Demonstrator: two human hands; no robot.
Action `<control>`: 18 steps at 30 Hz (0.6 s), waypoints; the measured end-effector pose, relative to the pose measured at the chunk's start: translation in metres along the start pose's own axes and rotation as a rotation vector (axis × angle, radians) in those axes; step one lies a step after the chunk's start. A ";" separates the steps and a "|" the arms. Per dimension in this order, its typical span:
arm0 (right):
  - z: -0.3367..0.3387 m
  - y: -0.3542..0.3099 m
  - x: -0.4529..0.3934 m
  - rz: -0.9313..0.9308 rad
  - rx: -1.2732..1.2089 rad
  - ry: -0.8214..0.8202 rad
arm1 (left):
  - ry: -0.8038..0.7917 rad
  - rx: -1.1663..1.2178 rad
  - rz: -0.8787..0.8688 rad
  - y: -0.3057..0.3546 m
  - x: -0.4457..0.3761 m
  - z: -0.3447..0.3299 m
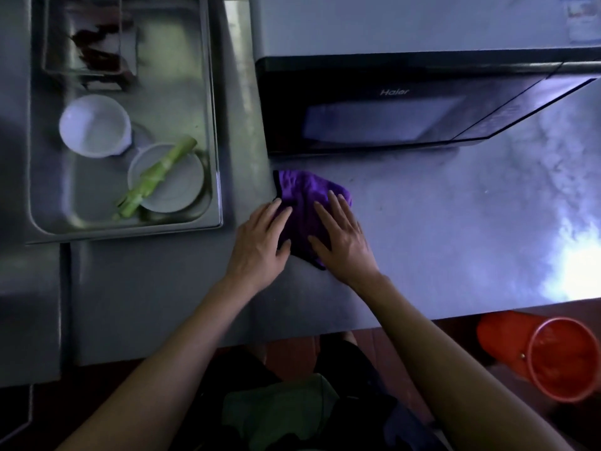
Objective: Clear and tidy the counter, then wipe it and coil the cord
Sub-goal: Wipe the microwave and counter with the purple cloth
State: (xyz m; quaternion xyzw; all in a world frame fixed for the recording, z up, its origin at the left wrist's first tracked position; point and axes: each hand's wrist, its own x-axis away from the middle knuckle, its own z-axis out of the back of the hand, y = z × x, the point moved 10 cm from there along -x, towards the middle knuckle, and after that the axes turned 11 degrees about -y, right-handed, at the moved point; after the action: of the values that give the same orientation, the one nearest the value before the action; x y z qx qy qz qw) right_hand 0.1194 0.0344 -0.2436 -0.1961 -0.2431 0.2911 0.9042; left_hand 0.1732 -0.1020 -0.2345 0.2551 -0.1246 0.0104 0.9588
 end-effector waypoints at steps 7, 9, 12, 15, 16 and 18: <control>-0.014 0.003 -0.016 0.099 0.158 -0.052 | -0.193 -0.323 -0.061 0.001 -0.051 -0.021; -0.013 0.008 -0.024 0.110 0.177 -0.063 | -0.242 -0.379 -0.043 -0.006 -0.060 -0.028; -0.003 0.016 -0.040 0.152 0.220 -0.083 | -0.237 -0.398 0.034 -0.015 -0.070 -0.027; 0.020 0.023 -0.052 0.139 0.227 -0.010 | -0.165 -0.386 0.117 -0.009 -0.077 -0.017; 0.025 0.025 -0.053 0.132 0.231 0.025 | -0.128 -0.380 0.119 -0.004 -0.078 -0.014; 0.032 0.023 -0.045 0.177 0.217 0.100 | -0.067 -0.388 0.057 0.011 -0.078 -0.014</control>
State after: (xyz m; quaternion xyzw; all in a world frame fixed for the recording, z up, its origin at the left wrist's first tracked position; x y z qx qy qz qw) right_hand 0.0598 0.0305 -0.2439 -0.1323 -0.1466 0.3843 0.9018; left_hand 0.0998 -0.0820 -0.2599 0.0621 -0.1634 0.0049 0.9846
